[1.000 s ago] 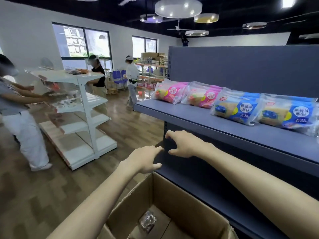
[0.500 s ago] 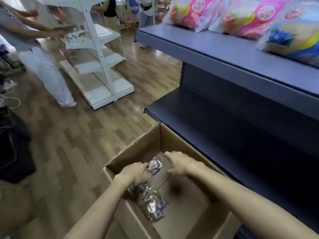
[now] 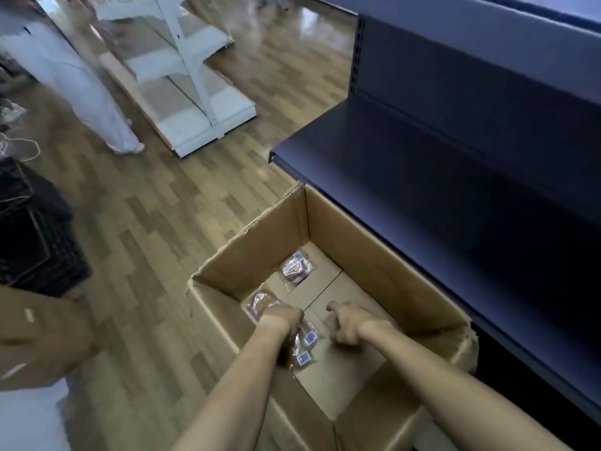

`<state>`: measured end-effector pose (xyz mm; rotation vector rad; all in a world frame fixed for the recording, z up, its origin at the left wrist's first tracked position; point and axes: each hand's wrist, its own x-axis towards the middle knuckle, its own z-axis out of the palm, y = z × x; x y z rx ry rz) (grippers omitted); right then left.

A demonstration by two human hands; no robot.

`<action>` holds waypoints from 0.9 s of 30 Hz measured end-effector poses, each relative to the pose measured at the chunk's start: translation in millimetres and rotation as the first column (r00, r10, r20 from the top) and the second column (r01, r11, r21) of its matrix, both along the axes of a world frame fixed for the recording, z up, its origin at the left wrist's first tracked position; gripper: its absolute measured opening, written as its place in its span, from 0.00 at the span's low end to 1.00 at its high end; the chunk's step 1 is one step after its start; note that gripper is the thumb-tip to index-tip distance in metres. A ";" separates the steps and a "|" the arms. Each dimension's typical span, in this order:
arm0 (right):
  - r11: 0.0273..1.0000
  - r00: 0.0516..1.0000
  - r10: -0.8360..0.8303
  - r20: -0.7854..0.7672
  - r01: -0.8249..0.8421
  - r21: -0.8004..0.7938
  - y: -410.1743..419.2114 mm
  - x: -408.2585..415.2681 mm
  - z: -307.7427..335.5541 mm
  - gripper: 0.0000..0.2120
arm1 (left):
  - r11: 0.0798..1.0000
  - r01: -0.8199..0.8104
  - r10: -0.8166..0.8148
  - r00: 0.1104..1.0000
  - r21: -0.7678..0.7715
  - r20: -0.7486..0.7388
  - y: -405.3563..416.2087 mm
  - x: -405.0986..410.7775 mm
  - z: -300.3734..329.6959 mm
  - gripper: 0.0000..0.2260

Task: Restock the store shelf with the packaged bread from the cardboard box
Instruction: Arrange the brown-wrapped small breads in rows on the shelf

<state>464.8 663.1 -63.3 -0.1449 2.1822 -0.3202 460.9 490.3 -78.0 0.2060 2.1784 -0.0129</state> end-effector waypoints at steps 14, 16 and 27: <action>0.992 0.992 -0.126 0.005 0.126 0.014 25.1 7.9 -20.1 0.31 | 0.939 0.310 -0.317 0.948 -0.151 -0.027 32.5 16.3 -42.2 0.26; 0.992 0.992 -0.127 -0.001 0.127 0.014 25.6 7.7 -20.1 0.30 | 0.940 0.315 -0.317 0.948 -0.129 0.003 30.8 14.9 -38.8 0.27; 0.996 0.996 -0.088 0.006 0.088 0.008 20.2 12.3 -22.6 0.25 | 0.970 0.240 -0.208 0.901 -0.037 0.380 22.1 13.3 -28.3 0.16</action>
